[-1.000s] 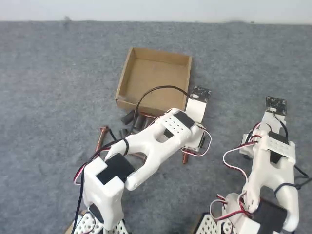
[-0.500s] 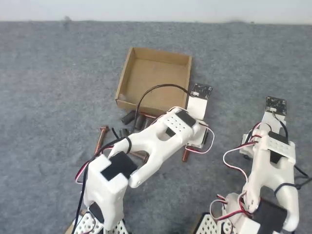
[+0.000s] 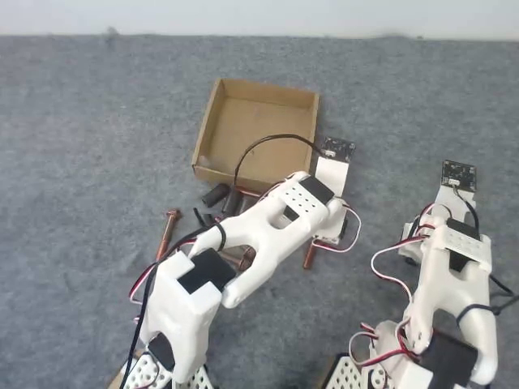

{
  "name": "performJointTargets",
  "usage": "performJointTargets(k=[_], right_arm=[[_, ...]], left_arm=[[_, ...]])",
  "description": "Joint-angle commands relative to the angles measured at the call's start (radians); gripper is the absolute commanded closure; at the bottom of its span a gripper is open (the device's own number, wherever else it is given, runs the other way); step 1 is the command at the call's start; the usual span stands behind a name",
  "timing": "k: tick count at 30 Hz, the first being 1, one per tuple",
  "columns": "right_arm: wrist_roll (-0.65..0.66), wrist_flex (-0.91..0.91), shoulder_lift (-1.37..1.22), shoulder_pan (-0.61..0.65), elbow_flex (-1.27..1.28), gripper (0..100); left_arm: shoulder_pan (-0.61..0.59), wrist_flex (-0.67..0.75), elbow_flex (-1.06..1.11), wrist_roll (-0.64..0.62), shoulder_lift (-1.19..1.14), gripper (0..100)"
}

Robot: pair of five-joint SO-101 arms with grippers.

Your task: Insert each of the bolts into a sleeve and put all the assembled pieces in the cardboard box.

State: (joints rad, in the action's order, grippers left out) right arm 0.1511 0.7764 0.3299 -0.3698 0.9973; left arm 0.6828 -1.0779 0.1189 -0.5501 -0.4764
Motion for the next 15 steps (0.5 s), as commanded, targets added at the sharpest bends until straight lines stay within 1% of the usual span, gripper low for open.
performJointTargets(k=[1, 3, 10, 15], right_arm=[[0.012, -0.015, 0.002, 0.008, -0.046, 99.2], [0.012, -0.015, 0.002, 0.008, -0.046, 99.2], [0.012, -0.015, 0.002, 0.012, -0.046, 99.2], [0.012, -0.015, 0.002, 0.012, -0.046, 99.2]], left_arm=[[-0.009, -0.023, -0.015, -0.008, -0.003, 98], [-0.009, -0.023, -0.024, 0.015, -0.003, 99], [-0.011, -0.081, -0.061, 0.195, -0.003, 99], [-0.091, -0.094, -0.085, 0.296, 0.011, 99]])
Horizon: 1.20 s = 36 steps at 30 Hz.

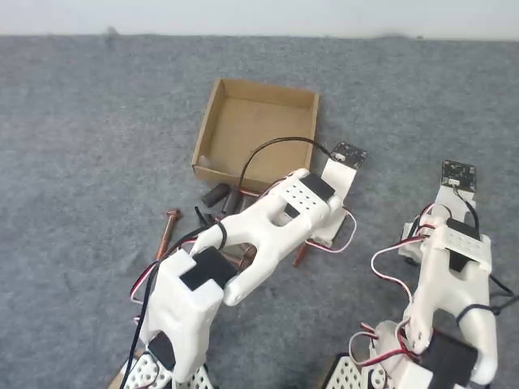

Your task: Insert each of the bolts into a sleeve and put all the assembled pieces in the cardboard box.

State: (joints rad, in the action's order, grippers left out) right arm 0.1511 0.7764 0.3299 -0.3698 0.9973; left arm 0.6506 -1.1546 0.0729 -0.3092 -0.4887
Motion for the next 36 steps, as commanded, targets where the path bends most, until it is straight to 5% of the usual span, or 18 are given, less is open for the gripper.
performJointTargets(k=[1, 18, 26, 36], right_arm=[[0.012, -0.015, 0.002, 0.012, -0.046, 99.2], [0.011, -0.022, 0.002, 0.012, -0.046, 99.2], [0.008, -0.024, 0.002, 0.035, -0.048, 99.2], [0.005, -0.137, 0.004, 0.082, -0.051, 99.2]], left_arm=[[-0.078, -0.017, -0.035, 0.063, 0.043, 99], [-0.15, 0.218, 0.394, 0.072, 0.552, 99], [-0.362, 0.419, 0.61, 0.066, 0.703, 99], [-0.654, 0.387, 0.828, 0.072, 0.833, 99]])
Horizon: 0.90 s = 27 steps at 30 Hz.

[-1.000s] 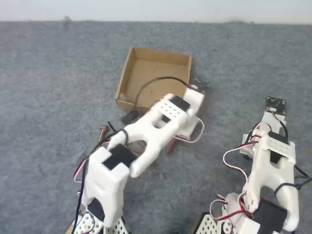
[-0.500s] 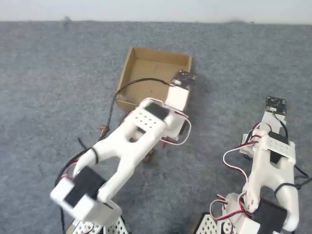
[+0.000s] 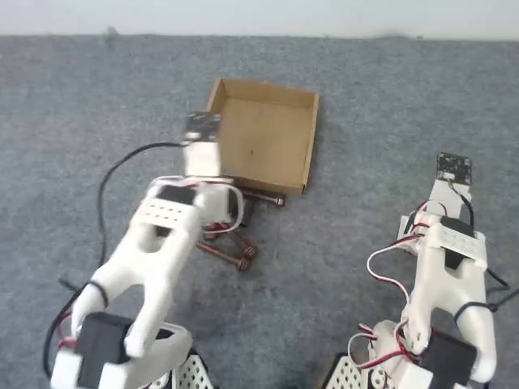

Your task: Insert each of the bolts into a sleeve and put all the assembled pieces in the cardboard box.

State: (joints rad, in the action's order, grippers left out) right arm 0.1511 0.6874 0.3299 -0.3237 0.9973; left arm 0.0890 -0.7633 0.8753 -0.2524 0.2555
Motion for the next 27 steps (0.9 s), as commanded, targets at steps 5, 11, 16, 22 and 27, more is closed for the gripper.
performJointTargets(k=[5, 11, 16, 22, 27], right_arm=[[0.006, -0.151, 0.002, 0.102, -0.051, 99.2], [0.014, -0.354, 0.001, 0.202, -0.051, 99.2], [0.014, -0.526, 0.001, 0.275, -0.051, 99.2], [0.014, -0.693, 0.001, 0.341, -0.051, 99.2], [0.012, -0.915, -0.054, 0.352, -0.052, 99.2]], left_arm=[[-0.238, -0.005, 0.113, 0.015, 0.14, 99], [-0.293, -0.005, 0.153, 0.015, 0.15, 99], [-0.298, -0.005, 0.151, 0.015, 0.15, 99], [-0.298, -0.005, 0.151, 0.017, 0.15, 99], [-0.301, -0.005, 0.151, 0.017, 0.15, 99]])
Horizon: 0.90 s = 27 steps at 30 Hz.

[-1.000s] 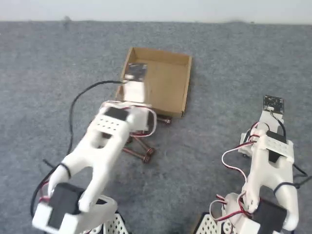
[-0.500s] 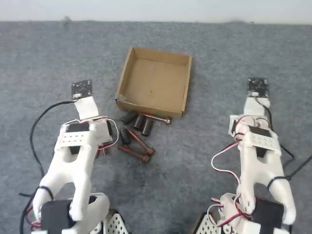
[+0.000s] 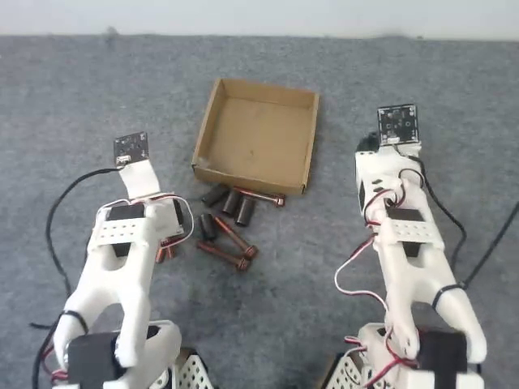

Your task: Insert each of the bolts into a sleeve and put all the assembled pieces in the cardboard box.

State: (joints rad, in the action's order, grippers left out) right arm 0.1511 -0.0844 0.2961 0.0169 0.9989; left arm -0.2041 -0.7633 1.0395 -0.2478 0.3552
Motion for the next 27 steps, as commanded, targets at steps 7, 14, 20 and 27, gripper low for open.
performJointTargets(k=[7, 14, 20, 27], right_arm=[[0.006, -0.536, -0.243, 0.013, -0.054, 99.2], [0.006, -0.872, -0.473, 0.008, -0.121, 99.2], [-0.054, -1.053, -0.648, 0.013, -0.175, 99.1], [-0.388, -1.17, -0.677, 0.019, -0.063, 99.1]], left_arm=[[-0.008, -0.003, -0.013, 0.012, 0.051, 99], [-0.003, 0.011, -0.013, 0.012, 0.051, 99], [-0.003, 0.046, -0.007, 0.012, 0.051, 99], [-0.003, 0.046, -0.008, 0.012, 0.051, 99]])
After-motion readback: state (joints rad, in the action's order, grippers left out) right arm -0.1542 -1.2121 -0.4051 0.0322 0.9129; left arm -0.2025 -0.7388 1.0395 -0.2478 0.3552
